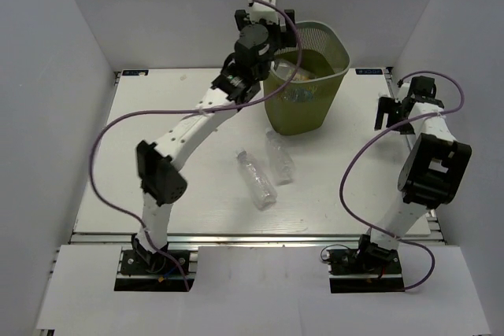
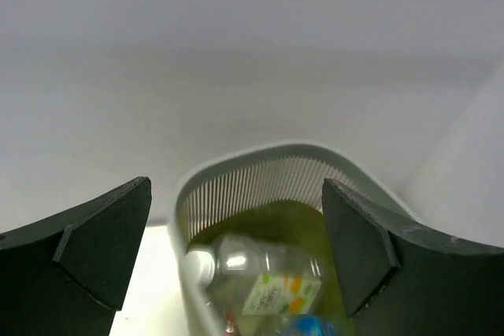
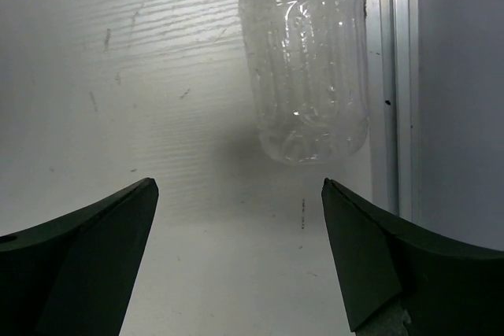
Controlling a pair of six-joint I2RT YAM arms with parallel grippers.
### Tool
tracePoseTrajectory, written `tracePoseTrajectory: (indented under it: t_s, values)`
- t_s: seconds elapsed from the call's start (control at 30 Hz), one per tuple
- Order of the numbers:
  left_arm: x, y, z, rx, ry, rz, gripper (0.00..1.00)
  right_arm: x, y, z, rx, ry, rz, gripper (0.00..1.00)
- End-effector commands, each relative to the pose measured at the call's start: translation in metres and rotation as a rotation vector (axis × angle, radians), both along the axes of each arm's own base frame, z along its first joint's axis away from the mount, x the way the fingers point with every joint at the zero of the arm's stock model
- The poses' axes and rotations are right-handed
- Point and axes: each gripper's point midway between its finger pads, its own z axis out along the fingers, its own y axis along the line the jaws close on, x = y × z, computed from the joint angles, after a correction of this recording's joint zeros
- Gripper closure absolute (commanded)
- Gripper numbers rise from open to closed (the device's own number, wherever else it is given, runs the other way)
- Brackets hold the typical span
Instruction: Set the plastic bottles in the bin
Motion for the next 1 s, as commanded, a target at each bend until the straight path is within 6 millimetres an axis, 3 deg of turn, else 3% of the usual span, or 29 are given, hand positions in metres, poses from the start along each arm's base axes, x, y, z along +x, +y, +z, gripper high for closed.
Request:
tracePoseTrajectory:
  t_s: [0.0,0.03,0.07,0.1,0.13,0.17,0.2,0.23,0.27,0.3,0.33,0.37,0.4,0.43,0.5,0.67,0.77,0.87,0.9,0.97]
  values:
    - [-0.076,0.048,0.050,0.038,0.002,-0.064,0.00,0.035,-0.030,0.032,-0.147,-0.097,-0.032,0.10]
    - [-0.090,0.055,0.041,0.041,0.025,-0.076,0.00,0.038,-0.034,0.035,-0.159,-0.104,-0.033,0.10]
    - [-0.097,0.059,-0.022,0.085,0.139,-0.082,0.00,0.041,-0.036,0.039,-0.177,-0.111,-0.013,0.10]
    - [-0.126,0.085,-0.003,0.030,0.114,-0.086,0.00,0.046,-0.037,0.043,-0.188,-0.130,-0.006,0.10]
    - [-0.138,0.098,-0.019,0.025,0.145,-0.074,0.00,0.048,-0.038,0.044,-0.200,-0.140,0.000,0.10]
    - [-0.146,0.107,-0.064,0.067,0.230,-0.057,0.00,0.050,-0.040,0.044,-0.224,-0.141,0.016,0.10]
    - [-0.157,0.117,-0.077,0.025,0.278,-0.044,0.00,0.053,-0.045,0.049,-0.250,-0.152,0.012,0.10]
    - [-0.173,0.131,-0.078,-0.002,0.293,-0.044,0.00,0.060,-0.050,0.043,-0.258,-0.142,0.004,0.10]
    - [-0.186,0.137,-0.119,0.015,0.397,-0.030,0.00,0.063,-0.053,0.042,-0.269,-0.135,0.009,0.10]
    - [-0.194,0.143,-0.133,0.006,0.433,-0.024,0.00,0.074,-0.059,0.060,-0.284,-0.162,0.001,0.10]
    - [-0.202,0.145,-0.147,-0.001,0.474,-0.034,0.00,0.077,-0.057,0.025,-0.247,-0.082,0.030,0.10]
    - [-0.212,0.151,-0.172,0.020,0.532,-0.031,0.00,0.075,-0.055,0.014,-0.225,-0.036,0.042,0.10]
    - [-0.215,0.153,-0.183,0.002,0.569,-0.020,0.00,0.077,-0.054,-0.009,-0.205,0.016,0.062,0.10]
    - [-0.221,0.152,-0.196,0.018,0.622,-0.026,0.00,0.091,-0.056,-0.008,-0.193,0.014,0.072,0.10]
    - [-0.222,0.145,-0.219,0.065,0.704,-0.021,0.00,0.098,-0.053,-0.022,-0.193,0.039,0.098,0.10]
    - [-0.224,0.122,-0.249,0.093,0.882,-0.028,0.00,0.093,-0.045,-0.058,-0.169,0.104,0.173,0.10]
    - [-0.233,0.108,-0.262,0.040,0.913,-0.055,0.00,0.084,-0.042,-0.068,-0.136,0.122,0.181,0.20]
    - [-0.237,0.098,-0.268,-0.004,0.924,-0.079,0.00,0.073,-0.026,-0.074,-0.065,0.127,0.230,0.49]
    - [-0.238,0.099,-0.272,-0.011,0.933,-0.072,0.00,0.073,-0.023,-0.070,-0.060,0.121,0.241,0.64]
    - [-0.240,0.096,-0.284,0.009,0.963,-0.065,0.00,0.066,-0.015,-0.069,-0.031,0.123,0.273,0.77]
